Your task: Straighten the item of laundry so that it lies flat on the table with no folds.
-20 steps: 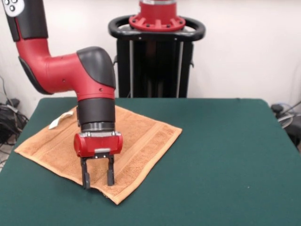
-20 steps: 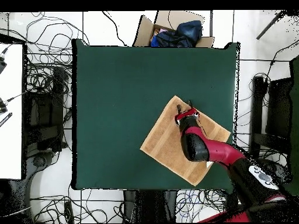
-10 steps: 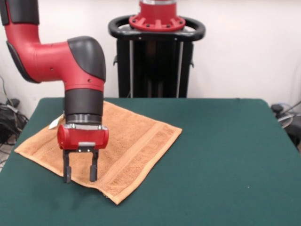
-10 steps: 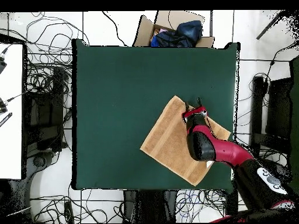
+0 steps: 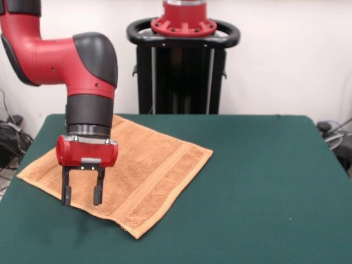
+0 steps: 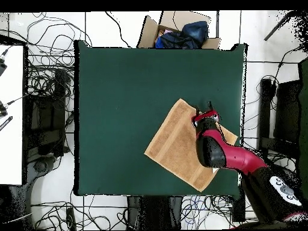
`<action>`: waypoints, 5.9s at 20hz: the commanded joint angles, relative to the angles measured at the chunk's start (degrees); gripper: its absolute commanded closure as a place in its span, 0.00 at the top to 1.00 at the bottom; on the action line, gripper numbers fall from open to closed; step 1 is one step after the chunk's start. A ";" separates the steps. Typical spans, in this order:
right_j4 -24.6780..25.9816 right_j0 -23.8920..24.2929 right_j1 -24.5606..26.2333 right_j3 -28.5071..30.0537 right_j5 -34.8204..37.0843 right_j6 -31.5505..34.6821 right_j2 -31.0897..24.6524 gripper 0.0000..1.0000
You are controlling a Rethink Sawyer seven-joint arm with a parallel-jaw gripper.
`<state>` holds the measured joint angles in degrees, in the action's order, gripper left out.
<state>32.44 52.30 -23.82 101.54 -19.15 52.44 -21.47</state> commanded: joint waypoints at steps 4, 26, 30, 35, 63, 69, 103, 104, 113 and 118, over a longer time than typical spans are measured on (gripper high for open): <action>-4.67 -5.98 -0.10 1.74 11.39 11.31 7.58 1.00; 4.98 6.89 6.12 4.54 9.74 10.68 -9.09 1.00; 4.52 5.87 6.13 4.23 11.41 9.79 -7.76 1.00; 4.88 5.75 5.59 4.43 11.54 9.24 -7.43 1.00; 0.32 0.76 9.63 1.24 3.76 13.74 -7.85 1.00; -0.05 0.00 8.21 0.25 2.27 13.78 -7.30 1.00; 1.31 -3.46 13.45 -8.75 -3.76 11.52 -3.49 1.00; 0.59 -4.35 13.64 -9.08 -4.30 11.63 -2.82 1.00; 3.18 -2.51 17.72 -11.74 -2.82 13.16 -4.92 1.00; 2.50 -1.40 18.06 -12.20 0.16 12.27 -4.42 1.00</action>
<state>34.86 51.10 -11.29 98.57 -25.27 52.44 -26.20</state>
